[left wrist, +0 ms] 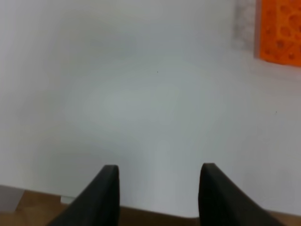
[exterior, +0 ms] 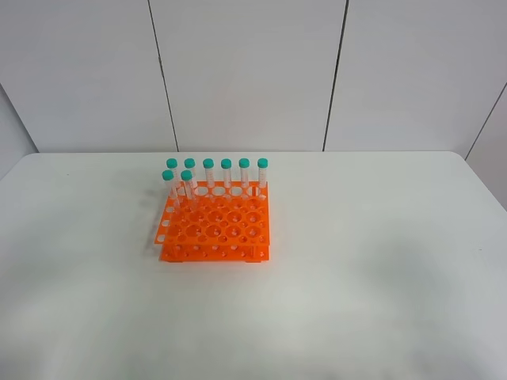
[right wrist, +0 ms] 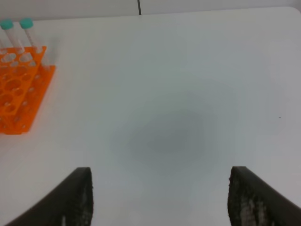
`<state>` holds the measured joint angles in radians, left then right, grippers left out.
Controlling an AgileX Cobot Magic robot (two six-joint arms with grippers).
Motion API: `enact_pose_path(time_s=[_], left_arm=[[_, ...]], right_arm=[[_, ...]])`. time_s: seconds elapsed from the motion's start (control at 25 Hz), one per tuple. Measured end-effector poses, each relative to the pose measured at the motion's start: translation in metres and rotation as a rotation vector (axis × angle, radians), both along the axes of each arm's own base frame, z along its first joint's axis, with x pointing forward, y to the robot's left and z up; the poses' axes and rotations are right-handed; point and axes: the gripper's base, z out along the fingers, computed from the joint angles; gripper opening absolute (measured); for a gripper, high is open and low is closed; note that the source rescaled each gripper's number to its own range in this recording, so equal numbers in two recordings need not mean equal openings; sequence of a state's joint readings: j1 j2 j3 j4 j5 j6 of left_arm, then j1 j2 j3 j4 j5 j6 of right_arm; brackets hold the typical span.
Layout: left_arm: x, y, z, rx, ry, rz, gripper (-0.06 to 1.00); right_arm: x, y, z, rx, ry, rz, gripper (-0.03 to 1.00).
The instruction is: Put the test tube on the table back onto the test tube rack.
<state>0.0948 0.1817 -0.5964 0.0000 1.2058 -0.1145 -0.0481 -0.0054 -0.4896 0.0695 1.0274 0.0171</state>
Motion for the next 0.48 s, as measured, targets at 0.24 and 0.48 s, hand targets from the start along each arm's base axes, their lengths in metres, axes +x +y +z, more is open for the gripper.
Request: enact_pose_path(time_s=[0.24, 0.48], left_arm=[[-0.016, -0.002, -0.002, 0.009, -0.097, 0.0, 0.25], [-0.024, -0.002, -0.003, 0.012, -0.147, 0.001, 0.25]], right_arm=[[0.0, 0.0, 0.0, 0.0, 0.0, 0.0, 0.91], [0.0, 0.0, 0.0, 0.0, 0.0, 0.0, 0.91]])
